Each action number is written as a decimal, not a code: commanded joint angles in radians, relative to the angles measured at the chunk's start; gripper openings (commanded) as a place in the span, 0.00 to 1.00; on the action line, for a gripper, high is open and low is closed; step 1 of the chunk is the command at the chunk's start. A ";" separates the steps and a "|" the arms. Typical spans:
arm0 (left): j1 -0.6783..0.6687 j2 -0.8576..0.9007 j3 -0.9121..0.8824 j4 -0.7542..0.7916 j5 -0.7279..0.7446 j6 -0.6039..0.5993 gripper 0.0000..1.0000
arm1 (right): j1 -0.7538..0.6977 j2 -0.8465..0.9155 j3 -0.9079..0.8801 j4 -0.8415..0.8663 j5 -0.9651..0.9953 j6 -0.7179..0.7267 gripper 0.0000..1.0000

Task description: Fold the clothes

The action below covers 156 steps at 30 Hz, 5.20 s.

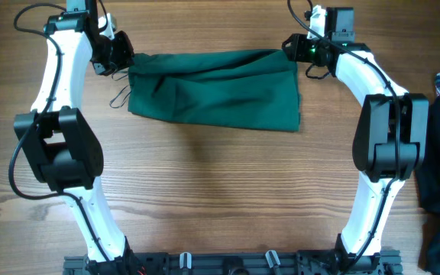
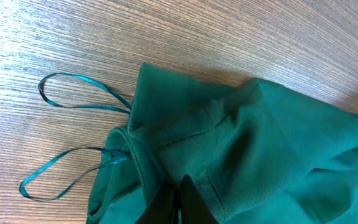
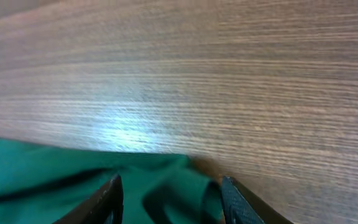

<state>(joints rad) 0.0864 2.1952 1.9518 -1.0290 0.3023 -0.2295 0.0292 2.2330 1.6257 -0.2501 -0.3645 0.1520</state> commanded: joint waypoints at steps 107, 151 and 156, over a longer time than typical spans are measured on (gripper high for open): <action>-0.410 0.006 -0.087 0.053 -0.150 -0.048 0.23 | 0.272 -0.179 0.003 -0.538 0.058 -0.286 0.04; -0.297 -0.021 -0.288 0.192 -0.320 -0.097 0.18 | 0.275 -0.156 -0.070 -0.285 0.106 -0.284 0.04; -0.290 0.026 -0.299 0.190 -0.329 -0.093 0.18 | 0.274 0.005 -0.070 -0.284 0.233 -0.283 0.04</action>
<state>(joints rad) -0.2100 2.2044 1.6592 -0.8406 -0.0250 -0.3065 0.3016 2.1418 1.5642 -0.5262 -0.2325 -0.1192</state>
